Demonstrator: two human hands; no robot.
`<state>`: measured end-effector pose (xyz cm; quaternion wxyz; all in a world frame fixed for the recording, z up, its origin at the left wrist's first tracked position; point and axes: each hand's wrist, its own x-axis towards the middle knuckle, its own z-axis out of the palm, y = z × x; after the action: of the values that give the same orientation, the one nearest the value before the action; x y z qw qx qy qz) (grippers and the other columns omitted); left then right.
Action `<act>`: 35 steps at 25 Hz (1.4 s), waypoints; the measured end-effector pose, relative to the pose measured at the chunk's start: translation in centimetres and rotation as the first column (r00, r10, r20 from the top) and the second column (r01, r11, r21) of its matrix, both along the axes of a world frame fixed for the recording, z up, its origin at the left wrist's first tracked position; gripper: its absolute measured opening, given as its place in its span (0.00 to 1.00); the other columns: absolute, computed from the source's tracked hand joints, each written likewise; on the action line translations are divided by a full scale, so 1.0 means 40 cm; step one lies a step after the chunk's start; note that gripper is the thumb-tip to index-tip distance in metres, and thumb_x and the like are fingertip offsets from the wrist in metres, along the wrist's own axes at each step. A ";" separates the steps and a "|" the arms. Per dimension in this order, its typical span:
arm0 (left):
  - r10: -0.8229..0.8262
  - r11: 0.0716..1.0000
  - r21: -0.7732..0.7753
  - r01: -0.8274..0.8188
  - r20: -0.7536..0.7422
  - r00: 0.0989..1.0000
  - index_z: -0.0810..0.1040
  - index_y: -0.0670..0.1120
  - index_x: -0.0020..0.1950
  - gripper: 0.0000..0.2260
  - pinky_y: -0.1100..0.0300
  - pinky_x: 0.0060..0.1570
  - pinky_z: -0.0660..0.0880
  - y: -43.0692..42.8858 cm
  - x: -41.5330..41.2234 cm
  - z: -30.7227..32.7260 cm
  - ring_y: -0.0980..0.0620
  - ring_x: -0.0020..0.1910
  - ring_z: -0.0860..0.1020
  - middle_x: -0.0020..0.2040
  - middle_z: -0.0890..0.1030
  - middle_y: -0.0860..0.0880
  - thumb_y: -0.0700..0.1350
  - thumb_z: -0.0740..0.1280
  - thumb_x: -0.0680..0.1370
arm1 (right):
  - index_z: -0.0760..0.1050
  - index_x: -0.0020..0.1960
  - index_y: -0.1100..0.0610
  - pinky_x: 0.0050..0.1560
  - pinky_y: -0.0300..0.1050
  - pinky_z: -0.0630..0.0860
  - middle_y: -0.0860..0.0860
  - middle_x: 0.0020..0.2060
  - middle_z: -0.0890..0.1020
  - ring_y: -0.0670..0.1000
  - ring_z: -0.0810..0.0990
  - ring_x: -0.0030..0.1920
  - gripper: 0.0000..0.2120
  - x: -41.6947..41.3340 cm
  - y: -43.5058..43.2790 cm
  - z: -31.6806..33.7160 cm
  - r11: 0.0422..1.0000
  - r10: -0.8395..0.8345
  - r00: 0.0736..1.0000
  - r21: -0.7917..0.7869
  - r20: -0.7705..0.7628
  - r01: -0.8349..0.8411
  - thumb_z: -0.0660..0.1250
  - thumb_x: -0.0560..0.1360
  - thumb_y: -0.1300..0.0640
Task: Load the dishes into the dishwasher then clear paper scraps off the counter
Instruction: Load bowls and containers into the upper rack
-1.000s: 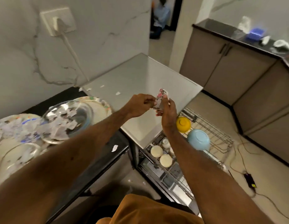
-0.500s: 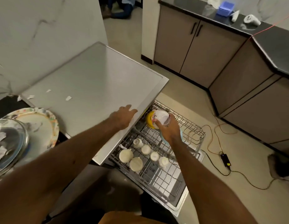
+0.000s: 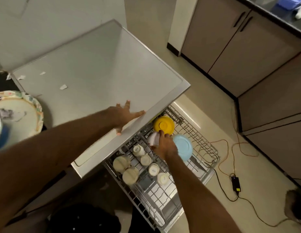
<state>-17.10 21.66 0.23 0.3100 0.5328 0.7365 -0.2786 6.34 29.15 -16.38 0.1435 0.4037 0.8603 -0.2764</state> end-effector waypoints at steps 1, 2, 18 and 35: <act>0.001 1.000 -0.008 -0.001 0.011 1.000 0.31 0.69 0.78 0.64 0.30 0.69 0.65 0.003 -0.001 -0.001 0.25 0.79 0.48 0.80 0.33 0.34 0.43 0.82 0.69 | 0.57 0.80 0.54 0.59 0.61 0.80 0.61 0.65 0.75 0.64 0.78 0.62 0.43 -0.013 0.004 -0.026 0.999 0.039 0.999 0.000 0.030 -0.040 0.75 0.74 0.42; -0.003 1.000 -0.010 0.003 0.017 1.000 0.31 0.69 0.78 0.64 0.29 0.69 0.65 0.004 -0.002 -0.003 0.24 0.79 0.47 0.80 0.33 0.34 0.43 0.82 0.69 | 0.57 0.80 0.53 0.60 0.61 0.79 0.61 0.66 0.74 0.64 0.77 0.63 0.44 -0.023 0.005 -0.044 0.997 0.072 0.996 -0.001 0.049 -0.072 0.76 0.74 0.42; 0.032 0.999 -0.031 -0.030 0.065 0.997 0.28 0.67 0.77 0.65 0.28 0.66 0.67 0.006 -0.012 -0.015 0.22 0.77 0.44 0.77 0.27 0.33 0.39 0.81 0.70 | 0.44 0.86 0.54 0.73 0.57 0.70 0.61 0.83 0.53 0.65 0.62 0.78 0.41 -0.133 0.019 -0.225 0.881 0.427 0.844 0.059 0.326 -0.469 0.66 0.83 0.52; 0.011 1.000 -0.030 -0.010 0.019 1.000 0.27 0.68 0.76 0.66 0.27 0.71 0.61 -0.002 -0.004 -0.013 0.22 0.77 0.41 0.78 0.27 0.34 0.42 0.82 0.69 | 0.76 0.69 0.60 0.55 0.54 0.80 0.58 0.62 0.80 0.60 0.80 0.61 0.18 -0.100 0.013 0.047 0.906 0.332 0.935 0.231 0.129 -0.354 0.66 0.81 0.54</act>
<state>-17.27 21.58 -0.28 0.3262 0.5270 0.7321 -0.2828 2.35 29.66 -14.48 0.1748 0.2727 0.9387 -0.1183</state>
